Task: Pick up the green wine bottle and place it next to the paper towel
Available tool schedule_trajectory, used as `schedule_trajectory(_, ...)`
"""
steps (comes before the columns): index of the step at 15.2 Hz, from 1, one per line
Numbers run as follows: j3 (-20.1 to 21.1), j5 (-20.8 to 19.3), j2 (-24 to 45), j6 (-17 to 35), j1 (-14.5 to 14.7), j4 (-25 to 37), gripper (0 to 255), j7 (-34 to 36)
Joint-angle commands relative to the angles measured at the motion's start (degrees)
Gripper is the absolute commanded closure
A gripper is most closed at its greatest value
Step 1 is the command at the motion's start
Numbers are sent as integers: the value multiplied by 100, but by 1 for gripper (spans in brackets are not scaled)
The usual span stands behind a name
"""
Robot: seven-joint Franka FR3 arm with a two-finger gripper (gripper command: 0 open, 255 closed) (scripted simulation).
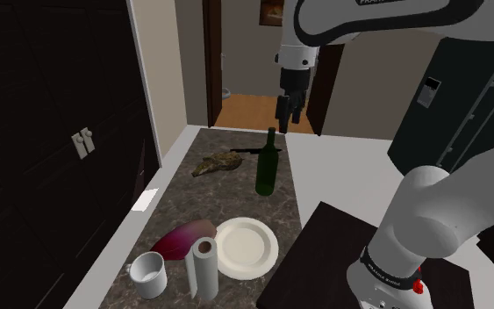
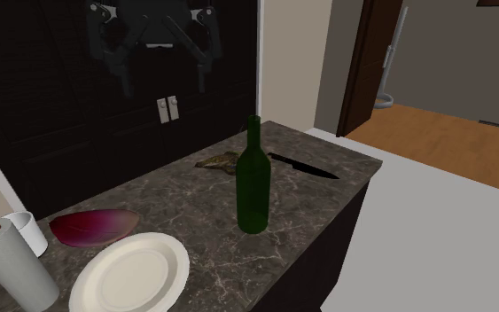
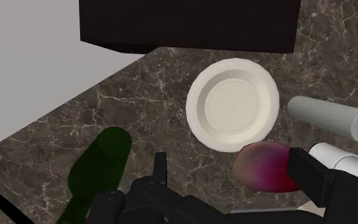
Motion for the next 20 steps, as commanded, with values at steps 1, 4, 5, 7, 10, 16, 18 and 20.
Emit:
schedule_trajectory(1,-121,-63,312,199,-63,97,0,-117)
schedule_trajectory(4,-314,-131,860,475,-158,338,0,-313)
schedule_trajectory(5,-377,-146,1048,559,-187,431,0,-378)
schedule_trajectory(7,-499,-162,1431,714,-243,639,0,-509)
schedule_trajectory(10,-672,-150,2020,910,-328,1000,0,-709)
schedule_trajectory(16,-960,-6,3251,1156,-523,1907,0,-1117)
schedule_trajectory(18,-1017,54,3582,1185,-586,2186,0,-1222)
schedule_trajectory(20,-1015,59,3598,1337,-588,2049,0,-1225)
